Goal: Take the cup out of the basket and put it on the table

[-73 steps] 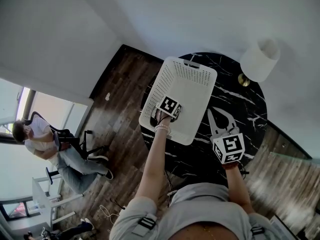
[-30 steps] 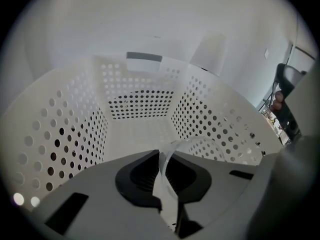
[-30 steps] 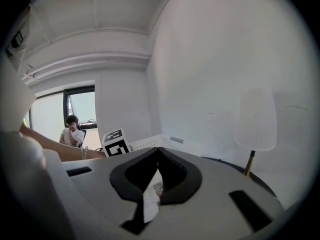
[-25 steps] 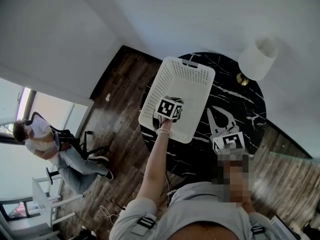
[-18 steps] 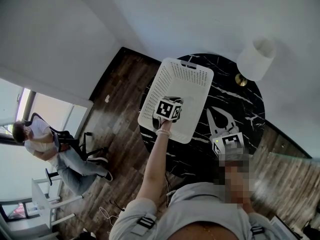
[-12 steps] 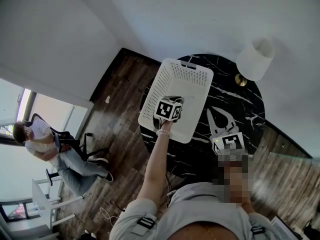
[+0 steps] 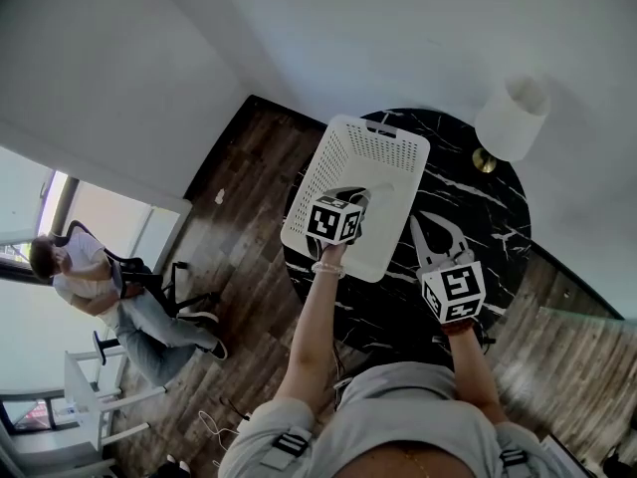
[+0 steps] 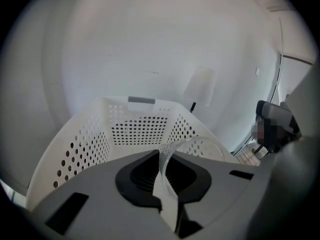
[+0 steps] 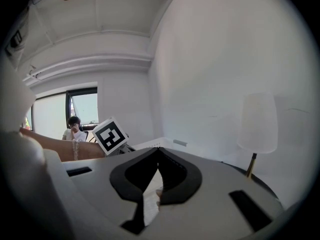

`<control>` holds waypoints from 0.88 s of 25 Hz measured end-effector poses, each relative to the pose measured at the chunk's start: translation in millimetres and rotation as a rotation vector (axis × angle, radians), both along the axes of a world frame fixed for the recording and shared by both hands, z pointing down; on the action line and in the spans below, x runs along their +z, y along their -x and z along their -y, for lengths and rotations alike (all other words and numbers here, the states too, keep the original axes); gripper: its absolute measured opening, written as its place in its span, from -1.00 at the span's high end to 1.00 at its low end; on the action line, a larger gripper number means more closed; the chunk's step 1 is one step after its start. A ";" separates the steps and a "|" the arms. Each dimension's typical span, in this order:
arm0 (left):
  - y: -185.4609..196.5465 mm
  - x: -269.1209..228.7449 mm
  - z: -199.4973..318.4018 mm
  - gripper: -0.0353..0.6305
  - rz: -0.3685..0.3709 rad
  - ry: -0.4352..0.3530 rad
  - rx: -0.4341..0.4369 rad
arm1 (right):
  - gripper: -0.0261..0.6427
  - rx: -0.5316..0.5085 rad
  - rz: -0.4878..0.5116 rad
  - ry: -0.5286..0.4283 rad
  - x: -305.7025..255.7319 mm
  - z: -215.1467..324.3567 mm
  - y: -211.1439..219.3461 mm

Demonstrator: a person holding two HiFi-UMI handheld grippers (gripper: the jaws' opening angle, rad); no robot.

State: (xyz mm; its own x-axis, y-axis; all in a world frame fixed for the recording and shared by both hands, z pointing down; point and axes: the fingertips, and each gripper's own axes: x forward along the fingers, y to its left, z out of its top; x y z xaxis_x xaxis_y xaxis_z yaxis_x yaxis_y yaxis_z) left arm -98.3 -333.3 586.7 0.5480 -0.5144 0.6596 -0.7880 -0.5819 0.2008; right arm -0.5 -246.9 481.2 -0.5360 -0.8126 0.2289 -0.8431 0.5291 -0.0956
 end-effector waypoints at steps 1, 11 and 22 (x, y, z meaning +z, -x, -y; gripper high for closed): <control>0.1 -2.7 -1.1 0.80 -0.010 -0.005 -0.004 | 0.89 -0.001 -0.001 0.000 0.1 -0.7 0.4; 0.7 -35.1 -17.6 0.80 -0.088 -0.056 -0.036 | 0.89 -0.011 0.002 -0.019 -6.9 -7.2 2.6; 0.0 -71.1 -44.6 0.80 -0.117 -0.129 -0.058 | 0.89 -0.033 -0.001 -0.037 -14.8 -16.6 6.1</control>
